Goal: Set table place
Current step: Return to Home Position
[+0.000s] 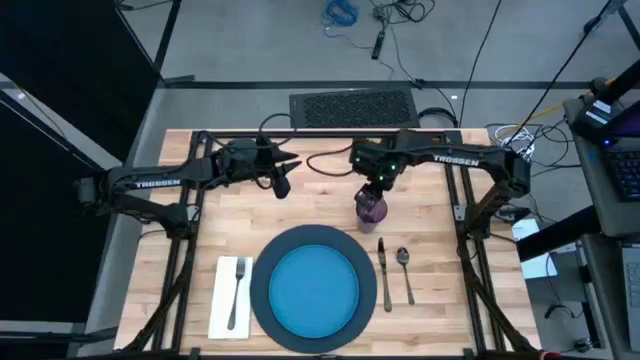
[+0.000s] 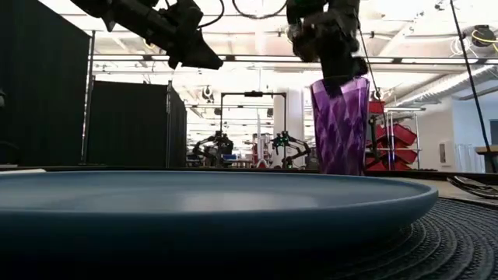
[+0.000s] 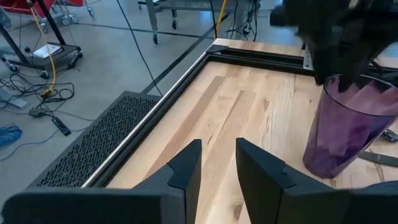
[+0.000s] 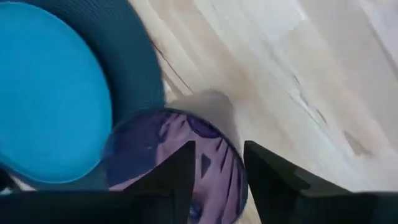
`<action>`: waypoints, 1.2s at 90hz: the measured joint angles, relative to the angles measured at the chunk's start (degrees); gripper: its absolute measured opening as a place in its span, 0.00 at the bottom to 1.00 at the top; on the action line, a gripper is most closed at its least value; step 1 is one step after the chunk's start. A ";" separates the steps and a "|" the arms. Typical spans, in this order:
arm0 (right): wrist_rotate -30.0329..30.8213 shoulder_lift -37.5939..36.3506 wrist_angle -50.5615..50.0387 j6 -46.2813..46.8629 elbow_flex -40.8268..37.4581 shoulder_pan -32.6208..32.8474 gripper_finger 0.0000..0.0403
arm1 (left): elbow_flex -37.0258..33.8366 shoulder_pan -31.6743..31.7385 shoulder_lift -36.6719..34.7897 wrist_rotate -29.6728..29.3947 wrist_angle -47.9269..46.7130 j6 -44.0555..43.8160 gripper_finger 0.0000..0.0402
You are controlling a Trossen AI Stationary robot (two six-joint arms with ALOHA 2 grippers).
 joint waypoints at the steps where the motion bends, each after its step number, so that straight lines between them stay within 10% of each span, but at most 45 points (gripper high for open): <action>1: 0.01 0.00 -0.52 -0.21 0.55 0.00 0.31 | 0.00 0.00 0.00 -0.01 -0.01 0.00 0.21; 50: 10.03 -21.48 -0.79 -6.82 6.82 17.84 0.31 | -4.99 -6.88 -16.75 0.01 2.99 5.42 0.21; 65: 23.43 -40.17 24.60 -5.94 -12.82 34.00 0.31 | -13.26 -7.02 -26.22 -0.02 12.50 5.63 0.21; 79: 24.09 -55.05 57.32 -16.51 -40.81 44.95 0.31 | -19.46 -7.02 -35.72 -0.02 17.78 4.03 0.21; 108: 24.31 -65.68 95.59 -15.63 -74.31 47.45 0.31 | -27.02 -7.02 -42.90 1.54 16.26 1.11 0.21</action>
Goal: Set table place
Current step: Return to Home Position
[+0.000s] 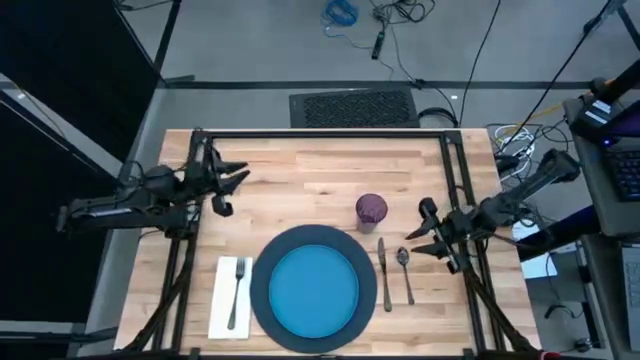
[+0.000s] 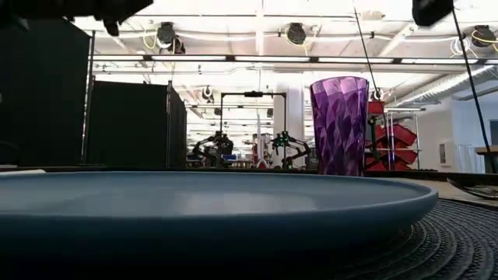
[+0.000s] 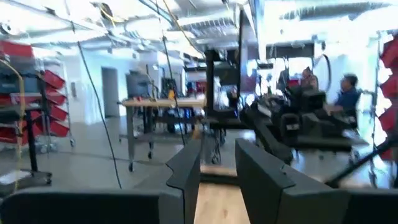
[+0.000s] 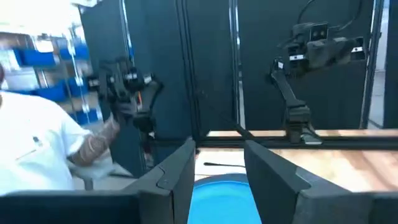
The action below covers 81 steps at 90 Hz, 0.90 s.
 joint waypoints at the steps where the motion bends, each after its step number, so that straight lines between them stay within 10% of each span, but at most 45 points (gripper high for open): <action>1: -0.07 -0.04 0.33 0.33 -0.51 0.00 0.31 | -0.30 0.00 0.01 0.01 -0.06 0.00 0.21; 42: 2.05 1.27 14.79 1.95 -13.90 -0.13 0.31 | -4.30 0.00 -0.14 -1.55 0.76 -1.57 0.21; 66: 29.93 1.40 6.32 0.57 -13.88 -3.34 0.31 | -4.30 0.00 -0.18 -1.53 0.38 -1.57 0.21; 81: 32.94 1.06 3.55 2.67 -13.92 -5.12 0.31 | -4.30 0.00 -0.18 0.31 0.14 -1.54 0.21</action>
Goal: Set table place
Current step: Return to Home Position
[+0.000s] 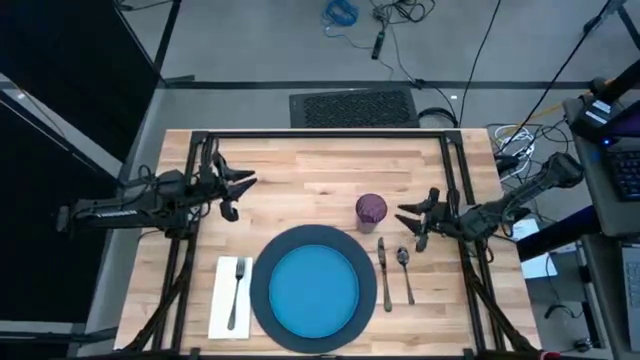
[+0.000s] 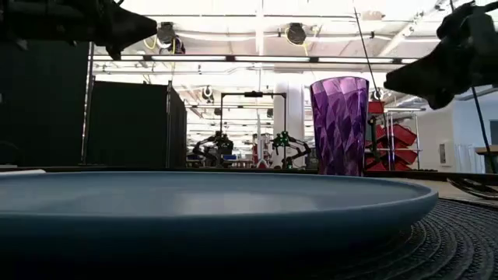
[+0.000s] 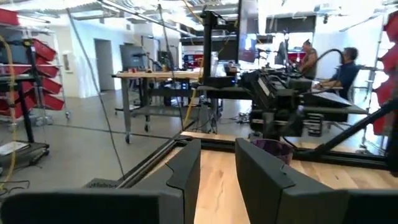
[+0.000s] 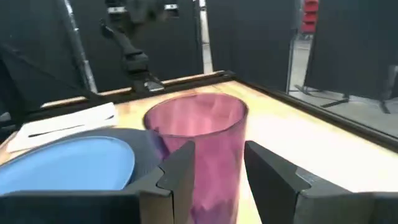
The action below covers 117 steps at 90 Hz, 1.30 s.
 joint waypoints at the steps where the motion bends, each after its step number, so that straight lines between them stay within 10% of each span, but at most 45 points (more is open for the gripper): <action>1: -0.01 -0.06 0.20 -0.25 0.00 -0.11 0.31 | 0.00 0.00 0.00 0.03 0.00 0.01 0.21; 29: -10.60 -2.63 14.25 -17.66 0.07 -8.64 0.31 | 0.00 0.00 0.00 0.16 0.02 0.12 0.21; 74: -50.58 -4.19 7.92 -6.01 0.94 -29.00 0.31 | 0.04 0.02 0.00 0.32 -1.09 0.24 0.21; 117: -41.36 -21.42 -25.26 -13.68 13.90 -28.88 0.31 | 0.07 0.02 0.00 1.24 -1.46 0.43 0.21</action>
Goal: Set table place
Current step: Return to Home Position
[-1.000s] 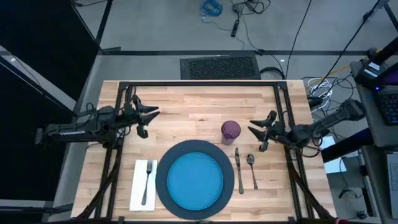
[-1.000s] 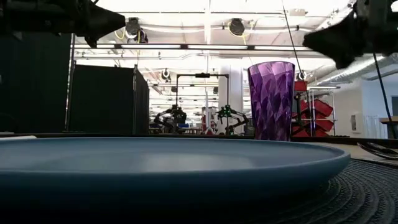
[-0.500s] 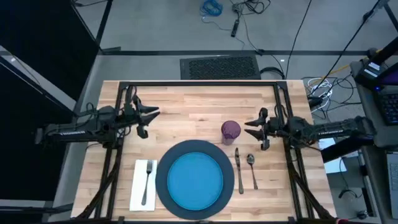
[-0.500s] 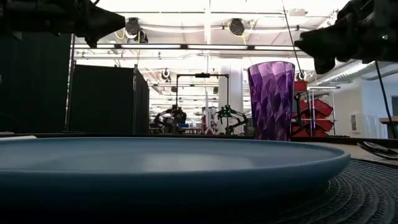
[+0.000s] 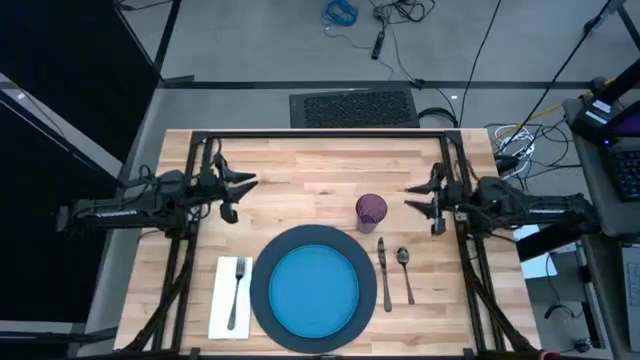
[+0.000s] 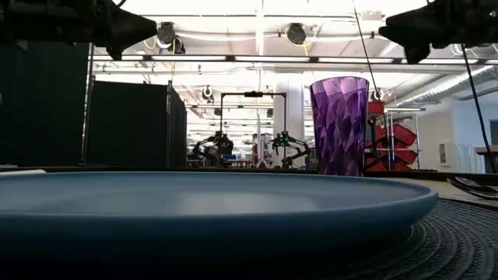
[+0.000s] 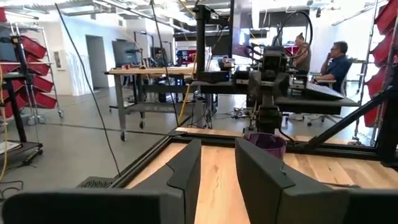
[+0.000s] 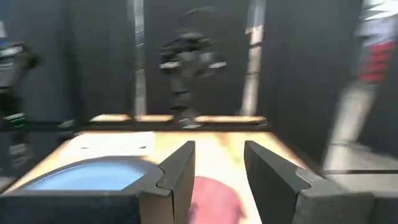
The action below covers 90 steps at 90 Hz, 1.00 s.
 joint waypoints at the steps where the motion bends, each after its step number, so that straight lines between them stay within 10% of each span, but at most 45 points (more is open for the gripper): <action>1: 0.04 -0.86 -0.30 -0.07 0.00 0.01 0.31 | 0.00 0.00 0.00 0.01 -0.02 0.00 0.21; 90: -4.92 -7.29 0.63 10.48 -13.86 14.23 0.31 | 0.02 0.00 -0.32 0.39 -1.14 -0.08 0.21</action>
